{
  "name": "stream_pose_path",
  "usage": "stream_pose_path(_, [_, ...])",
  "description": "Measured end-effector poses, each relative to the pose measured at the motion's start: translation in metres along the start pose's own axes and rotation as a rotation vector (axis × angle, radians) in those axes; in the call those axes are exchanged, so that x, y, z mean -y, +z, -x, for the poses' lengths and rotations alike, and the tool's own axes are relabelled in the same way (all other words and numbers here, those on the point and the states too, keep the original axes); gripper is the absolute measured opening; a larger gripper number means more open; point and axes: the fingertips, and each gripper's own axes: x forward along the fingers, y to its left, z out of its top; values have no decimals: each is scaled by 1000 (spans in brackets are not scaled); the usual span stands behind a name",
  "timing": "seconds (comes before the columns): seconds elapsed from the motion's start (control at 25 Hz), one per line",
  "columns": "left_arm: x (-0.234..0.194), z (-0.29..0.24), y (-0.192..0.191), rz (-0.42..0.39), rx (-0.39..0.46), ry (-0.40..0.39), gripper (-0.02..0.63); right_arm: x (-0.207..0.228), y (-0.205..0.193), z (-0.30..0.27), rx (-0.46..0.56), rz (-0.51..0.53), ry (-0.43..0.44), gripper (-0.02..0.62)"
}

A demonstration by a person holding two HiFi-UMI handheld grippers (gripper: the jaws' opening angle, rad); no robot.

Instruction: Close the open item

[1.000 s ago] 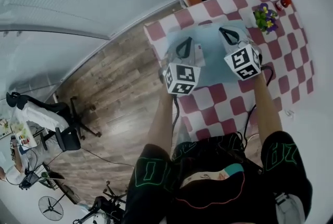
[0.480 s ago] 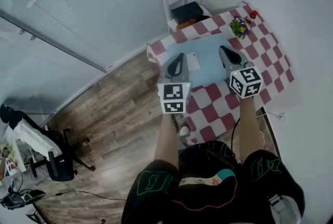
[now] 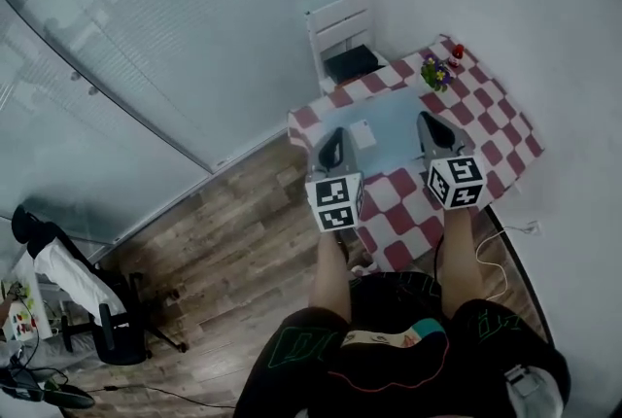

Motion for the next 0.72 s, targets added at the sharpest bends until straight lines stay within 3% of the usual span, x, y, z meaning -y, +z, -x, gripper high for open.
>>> stream_pose_path(0.36, [3, 3, 1, -28, 15, 4, 6, 7, 6, 14, 22, 69, -82, 3])
stream_pose_path(0.72, [4, 3, 8, -80, 37, -2, 6, -1, 12, 14, 44, 105, -59, 3])
